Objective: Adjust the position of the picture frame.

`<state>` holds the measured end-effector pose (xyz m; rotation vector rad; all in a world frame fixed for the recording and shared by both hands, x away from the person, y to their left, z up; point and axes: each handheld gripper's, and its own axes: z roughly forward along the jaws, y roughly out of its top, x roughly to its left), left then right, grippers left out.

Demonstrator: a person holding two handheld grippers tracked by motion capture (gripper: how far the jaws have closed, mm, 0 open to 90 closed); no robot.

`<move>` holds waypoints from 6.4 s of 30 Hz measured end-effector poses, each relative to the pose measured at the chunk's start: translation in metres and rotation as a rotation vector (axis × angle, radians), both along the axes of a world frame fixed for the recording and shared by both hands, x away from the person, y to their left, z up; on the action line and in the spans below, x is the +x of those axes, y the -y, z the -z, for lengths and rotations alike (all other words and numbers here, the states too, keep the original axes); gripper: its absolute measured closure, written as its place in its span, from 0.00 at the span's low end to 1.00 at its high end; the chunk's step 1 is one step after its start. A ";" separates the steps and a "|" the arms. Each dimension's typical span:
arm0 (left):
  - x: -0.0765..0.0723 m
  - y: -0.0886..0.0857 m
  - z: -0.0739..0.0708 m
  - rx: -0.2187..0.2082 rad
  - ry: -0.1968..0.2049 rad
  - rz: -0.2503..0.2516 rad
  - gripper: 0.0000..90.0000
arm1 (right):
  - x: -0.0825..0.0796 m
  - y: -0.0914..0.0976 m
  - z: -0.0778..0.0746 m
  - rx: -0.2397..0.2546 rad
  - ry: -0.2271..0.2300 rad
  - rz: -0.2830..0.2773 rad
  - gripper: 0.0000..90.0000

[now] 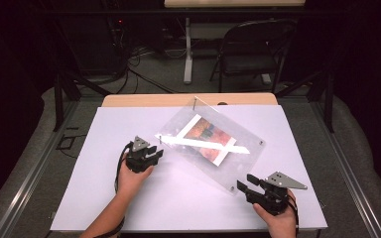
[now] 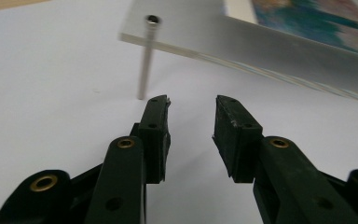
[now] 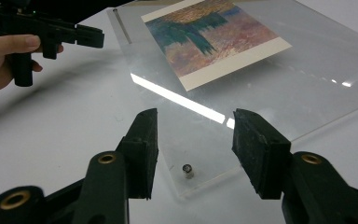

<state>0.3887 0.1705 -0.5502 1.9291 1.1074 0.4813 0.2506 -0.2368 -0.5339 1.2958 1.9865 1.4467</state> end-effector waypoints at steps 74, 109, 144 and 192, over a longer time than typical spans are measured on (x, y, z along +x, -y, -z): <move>-0.048 0.017 -0.013 0.158 0.003 0.263 0.94 | 0.030 -0.075 0.015 -0.060 -0.365 -0.282 1.00; -0.075 0.037 -0.019 0.104 -0.002 0.372 0.95 | 0.083 -0.024 0.016 0.222 -0.596 -0.124 1.00; -0.093 0.084 -0.008 0.046 -0.053 0.480 0.95 | 0.129 -0.012 0.009 0.120 -0.553 -0.038 1.00; -0.064 -0.032 -0.011 -0.102 0.002 0.053 0.49 | 0.028 -0.032 -0.006 -0.037 0.032 -0.102 0.48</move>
